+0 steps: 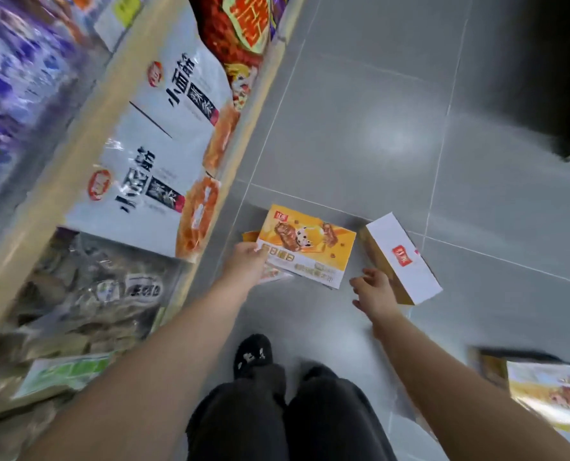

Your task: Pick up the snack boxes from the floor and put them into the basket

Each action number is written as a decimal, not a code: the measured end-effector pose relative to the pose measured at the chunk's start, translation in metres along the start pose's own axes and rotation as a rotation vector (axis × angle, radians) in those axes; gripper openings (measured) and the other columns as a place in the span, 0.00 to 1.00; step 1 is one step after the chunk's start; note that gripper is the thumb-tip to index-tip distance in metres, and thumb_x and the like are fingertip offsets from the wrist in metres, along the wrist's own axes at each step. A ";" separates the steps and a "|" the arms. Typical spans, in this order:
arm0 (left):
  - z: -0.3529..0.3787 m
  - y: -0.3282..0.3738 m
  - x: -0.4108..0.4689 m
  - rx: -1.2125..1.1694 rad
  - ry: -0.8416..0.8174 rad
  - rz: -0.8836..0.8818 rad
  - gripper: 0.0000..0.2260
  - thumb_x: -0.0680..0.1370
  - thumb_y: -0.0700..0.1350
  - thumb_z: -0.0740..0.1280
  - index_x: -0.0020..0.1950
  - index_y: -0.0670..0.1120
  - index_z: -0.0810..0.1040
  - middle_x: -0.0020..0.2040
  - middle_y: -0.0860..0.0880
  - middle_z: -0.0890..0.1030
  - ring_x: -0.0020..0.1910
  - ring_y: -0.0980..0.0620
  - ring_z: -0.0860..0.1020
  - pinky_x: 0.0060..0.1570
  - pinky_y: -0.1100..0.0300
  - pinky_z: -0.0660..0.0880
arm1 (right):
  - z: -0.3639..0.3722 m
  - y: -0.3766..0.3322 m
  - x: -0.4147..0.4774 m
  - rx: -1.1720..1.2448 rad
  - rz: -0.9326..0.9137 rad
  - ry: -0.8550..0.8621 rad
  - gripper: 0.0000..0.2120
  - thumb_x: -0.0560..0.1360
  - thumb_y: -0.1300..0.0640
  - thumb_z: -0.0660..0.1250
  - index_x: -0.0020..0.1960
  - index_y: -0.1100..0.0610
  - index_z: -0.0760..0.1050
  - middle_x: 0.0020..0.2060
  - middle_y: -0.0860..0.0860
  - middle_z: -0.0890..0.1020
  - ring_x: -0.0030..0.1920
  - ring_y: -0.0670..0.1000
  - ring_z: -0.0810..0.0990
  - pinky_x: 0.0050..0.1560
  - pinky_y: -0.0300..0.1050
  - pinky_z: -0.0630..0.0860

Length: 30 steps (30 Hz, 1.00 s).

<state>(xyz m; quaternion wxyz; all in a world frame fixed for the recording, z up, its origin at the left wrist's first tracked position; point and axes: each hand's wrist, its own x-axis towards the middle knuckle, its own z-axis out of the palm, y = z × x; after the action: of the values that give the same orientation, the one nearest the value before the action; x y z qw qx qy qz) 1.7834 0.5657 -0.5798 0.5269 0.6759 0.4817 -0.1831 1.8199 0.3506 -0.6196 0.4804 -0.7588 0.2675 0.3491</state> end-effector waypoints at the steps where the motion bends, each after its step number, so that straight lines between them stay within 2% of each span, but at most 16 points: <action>1: 0.008 -0.007 0.026 0.024 -0.017 0.007 0.05 0.76 0.46 0.62 0.46 0.46 0.76 0.42 0.49 0.79 0.41 0.50 0.78 0.37 0.64 0.75 | 0.006 0.005 0.025 -0.006 0.001 0.007 0.24 0.77 0.58 0.63 0.72 0.58 0.63 0.51 0.50 0.76 0.51 0.52 0.75 0.60 0.53 0.73; 3: 0.026 -0.020 0.076 0.063 -0.028 0.039 0.13 0.74 0.48 0.63 0.56 0.47 0.77 0.50 0.48 0.82 0.49 0.47 0.80 0.48 0.58 0.76 | 0.018 0.014 0.068 -0.006 0.006 0.016 0.27 0.77 0.56 0.64 0.73 0.57 0.61 0.61 0.53 0.74 0.56 0.53 0.72 0.58 0.51 0.72; 6: 0.048 -0.031 0.134 0.131 0.047 0.062 0.23 0.76 0.49 0.63 0.70 0.45 0.69 0.65 0.43 0.76 0.62 0.42 0.75 0.63 0.52 0.71 | 0.032 0.021 0.119 0.005 0.018 0.030 0.33 0.73 0.50 0.67 0.74 0.58 0.61 0.62 0.54 0.72 0.57 0.54 0.72 0.50 0.47 0.71; 7: 0.055 -0.034 0.149 0.152 0.054 0.053 0.23 0.76 0.49 0.63 0.70 0.44 0.68 0.66 0.42 0.75 0.63 0.42 0.74 0.62 0.53 0.70 | 0.036 0.024 0.135 0.003 0.020 0.036 0.34 0.73 0.49 0.67 0.74 0.58 0.60 0.65 0.54 0.72 0.60 0.56 0.73 0.53 0.49 0.72; 8: 0.060 -0.036 0.163 0.166 0.047 0.039 0.21 0.77 0.49 0.63 0.68 0.43 0.71 0.64 0.41 0.76 0.60 0.42 0.76 0.58 0.54 0.71 | 0.040 0.027 0.149 0.009 0.037 0.039 0.33 0.74 0.49 0.66 0.75 0.58 0.60 0.67 0.54 0.71 0.63 0.57 0.73 0.55 0.51 0.72; 11: 0.070 -0.042 0.185 0.121 0.040 0.031 0.15 0.75 0.50 0.65 0.58 0.44 0.77 0.50 0.45 0.82 0.44 0.45 0.79 0.42 0.58 0.73 | 0.048 0.028 0.168 0.073 0.126 0.000 0.28 0.74 0.46 0.64 0.70 0.56 0.66 0.66 0.54 0.74 0.59 0.57 0.75 0.51 0.52 0.73; 12: 0.070 -0.042 0.186 0.084 0.032 0.016 0.15 0.74 0.50 0.66 0.57 0.45 0.77 0.46 0.46 0.82 0.42 0.47 0.79 0.41 0.58 0.74 | 0.051 0.025 0.168 0.097 0.155 -0.010 0.23 0.75 0.44 0.64 0.65 0.55 0.70 0.62 0.55 0.77 0.56 0.57 0.77 0.53 0.54 0.75; 14: 0.066 -0.041 0.184 0.000 -0.014 -0.035 0.18 0.69 0.53 0.70 0.55 0.47 0.74 0.47 0.47 0.81 0.44 0.46 0.81 0.46 0.54 0.78 | 0.054 0.015 0.160 0.135 0.179 -0.035 0.18 0.75 0.41 0.64 0.57 0.53 0.72 0.57 0.54 0.80 0.50 0.55 0.78 0.54 0.55 0.75; 16: 0.058 -0.036 0.167 -0.058 -0.073 -0.097 0.27 0.64 0.56 0.74 0.57 0.47 0.71 0.49 0.46 0.80 0.44 0.46 0.81 0.47 0.51 0.79 | 0.056 0.003 0.145 0.136 0.181 -0.033 0.21 0.75 0.40 0.65 0.60 0.53 0.70 0.56 0.54 0.79 0.48 0.54 0.76 0.50 0.52 0.72; 19: 0.037 -0.023 0.126 -0.161 -0.021 -0.125 0.27 0.67 0.53 0.75 0.60 0.46 0.69 0.49 0.47 0.80 0.40 0.51 0.80 0.33 0.60 0.73 | 0.052 -0.027 0.107 0.104 0.144 -0.007 0.29 0.74 0.39 0.65 0.68 0.54 0.65 0.54 0.52 0.74 0.51 0.54 0.73 0.51 0.52 0.69; 22: 0.005 0.001 0.070 -0.259 0.012 -0.125 0.30 0.66 0.55 0.76 0.63 0.46 0.70 0.54 0.48 0.80 0.41 0.53 0.80 0.32 0.62 0.71 | 0.043 -0.061 0.055 0.091 0.098 0.000 0.29 0.72 0.37 0.67 0.64 0.54 0.68 0.54 0.52 0.76 0.52 0.55 0.75 0.56 0.52 0.72; 23: -0.008 0.012 0.046 -0.273 0.021 -0.116 0.31 0.66 0.56 0.75 0.63 0.46 0.69 0.55 0.51 0.78 0.43 0.55 0.79 0.35 0.62 0.71 | 0.040 -0.077 0.029 0.081 0.079 -0.002 0.32 0.70 0.35 0.68 0.65 0.54 0.70 0.56 0.52 0.78 0.54 0.55 0.77 0.58 0.53 0.73; 26: -0.046 0.039 -0.021 -0.345 0.031 -0.058 0.35 0.65 0.58 0.76 0.68 0.49 0.68 0.58 0.54 0.74 0.56 0.52 0.75 0.54 0.57 0.69 | 0.028 -0.118 -0.038 0.029 0.039 -0.017 0.35 0.66 0.33 0.70 0.62 0.56 0.73 0.55 0.54 0.81 0.54 0.58 0.80 0.58 0.57 0.77; 28: -0.081 0.062 -0.089 -0.397 0.075 -0.066 0.43 0.58 0.63 0.77 0.68 0.49 0.69 0.61 0.52 0.76 0.60 0.49 0.76 0.63 0.50 0.69 | 0.013 -0.156 -0.102 -0.032 0.018 -0.052 0.29 0.68 0.35 0.70 0.57 0.57 0.76 0.50 0.54 0.81 0.51 0.57 0.80 0.49 0.51 0.79; 30: -0.098 0.071 -0.129 -0.443 0.088 -0.073 0.45 0.53 0.65 0.76 0.66 0.49 0.71 0.59 0.49 0.79 0.57 0.48 0.79 0.61 0.47 0.73 | 0.001 -0.174 -0.135 -0.059 -0.040 -0.064 0.19 0.73 0.40 0.69 0.48 0.56 0.76 0.41 0.52 0.80 0.45 0.55 0.79 0.35 0.41 0.72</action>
<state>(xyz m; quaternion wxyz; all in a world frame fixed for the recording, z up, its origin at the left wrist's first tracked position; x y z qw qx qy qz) 1.7573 0.5950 -0.4072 0.6338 0.5334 0.5567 -0.0620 1.8655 0.4301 -0.4194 0.4731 -0.7662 0.2266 0.3712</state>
